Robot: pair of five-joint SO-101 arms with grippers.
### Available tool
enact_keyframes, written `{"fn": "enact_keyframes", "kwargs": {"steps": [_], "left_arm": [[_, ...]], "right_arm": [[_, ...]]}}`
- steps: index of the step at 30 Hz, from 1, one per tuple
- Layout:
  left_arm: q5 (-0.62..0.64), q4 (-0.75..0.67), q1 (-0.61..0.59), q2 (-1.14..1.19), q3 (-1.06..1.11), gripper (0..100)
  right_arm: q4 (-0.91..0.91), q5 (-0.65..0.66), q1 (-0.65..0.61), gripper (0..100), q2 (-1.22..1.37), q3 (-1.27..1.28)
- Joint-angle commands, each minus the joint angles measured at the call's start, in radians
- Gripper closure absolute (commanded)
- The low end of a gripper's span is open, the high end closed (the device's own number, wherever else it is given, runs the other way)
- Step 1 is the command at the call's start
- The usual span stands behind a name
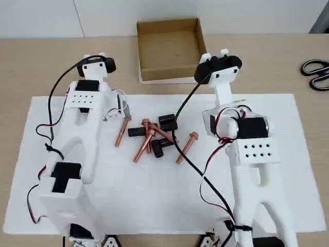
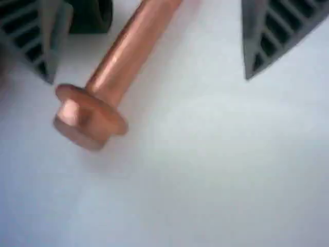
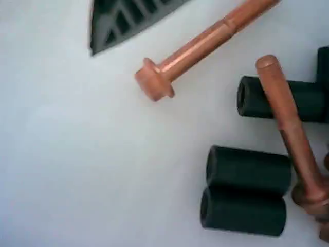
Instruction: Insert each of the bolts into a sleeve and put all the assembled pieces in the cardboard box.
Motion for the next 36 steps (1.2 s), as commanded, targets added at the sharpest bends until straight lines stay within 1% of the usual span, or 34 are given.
{"fn": "enact_keyframes", "kwargs": {"steps": [1,3,13,18,24,30,36], "left_arm": [[-0.035,0.037,0.017,-0.005,-0.045,77],[-0.049,0.046,0.021,-0.002,-0.045,77],[-0.232,0.026,0.021,0.003,-0.044,77],[-0.239,-0.020,0.018,0.020,-0.041,77],[-0.239,-0.052,0.015,0.135,-0.047,77],[-0.239,-0.052,0.017,0.150,-0.082,88],[-0.239,-0.046,0.025,0.158,-0.093,89]], "right_arm": [[-0.010,-0.008,-0.004,74.5,-0.004,-0.005],[-0.013,-0.008,-0.004,74.5,-0.004,0.006],[-0.015,-0.008,-0.004,74.5,-0.004,0.023],[-0.013,-0.008,-0.004,74.5,-0.004,0.023],[-0.010,-0.008,-0.004,74.5,-0.004,0.023],[-0.010,-0.008,-0.004,74.5,-0.004,0.023],[-0.010,-0.008,-0.004,74.5,-0.004,0.023]]}}
